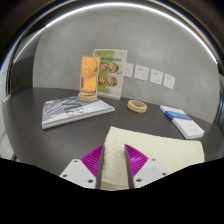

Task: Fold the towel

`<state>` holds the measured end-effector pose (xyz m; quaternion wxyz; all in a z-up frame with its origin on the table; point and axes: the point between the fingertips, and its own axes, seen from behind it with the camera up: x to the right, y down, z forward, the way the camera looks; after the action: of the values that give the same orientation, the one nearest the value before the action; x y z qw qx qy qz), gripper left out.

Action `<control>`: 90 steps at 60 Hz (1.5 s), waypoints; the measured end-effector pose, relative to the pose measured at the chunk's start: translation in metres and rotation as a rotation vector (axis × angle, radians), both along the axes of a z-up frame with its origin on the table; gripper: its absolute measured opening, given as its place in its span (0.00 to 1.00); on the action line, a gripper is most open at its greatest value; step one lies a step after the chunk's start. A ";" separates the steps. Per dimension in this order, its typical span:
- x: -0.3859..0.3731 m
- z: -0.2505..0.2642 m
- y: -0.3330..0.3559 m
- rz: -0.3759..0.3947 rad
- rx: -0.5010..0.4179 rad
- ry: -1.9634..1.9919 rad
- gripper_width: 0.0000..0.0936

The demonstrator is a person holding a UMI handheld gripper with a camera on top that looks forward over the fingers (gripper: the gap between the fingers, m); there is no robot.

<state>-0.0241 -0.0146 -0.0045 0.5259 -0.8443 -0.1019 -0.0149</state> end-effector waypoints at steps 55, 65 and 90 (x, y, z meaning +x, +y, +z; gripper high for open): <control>0.314 0.020 -0.014 -0.403 0.016 0.080 0.04; 0.316 0.040 -0.030 -0.438 0.050 0.044 0.49; 0.124 0.106 -0.205 -0.324 0.099 0.112 0.88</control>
<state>0.1002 -0.2195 0.1014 0.5625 -0.8222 0.0657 -0.0574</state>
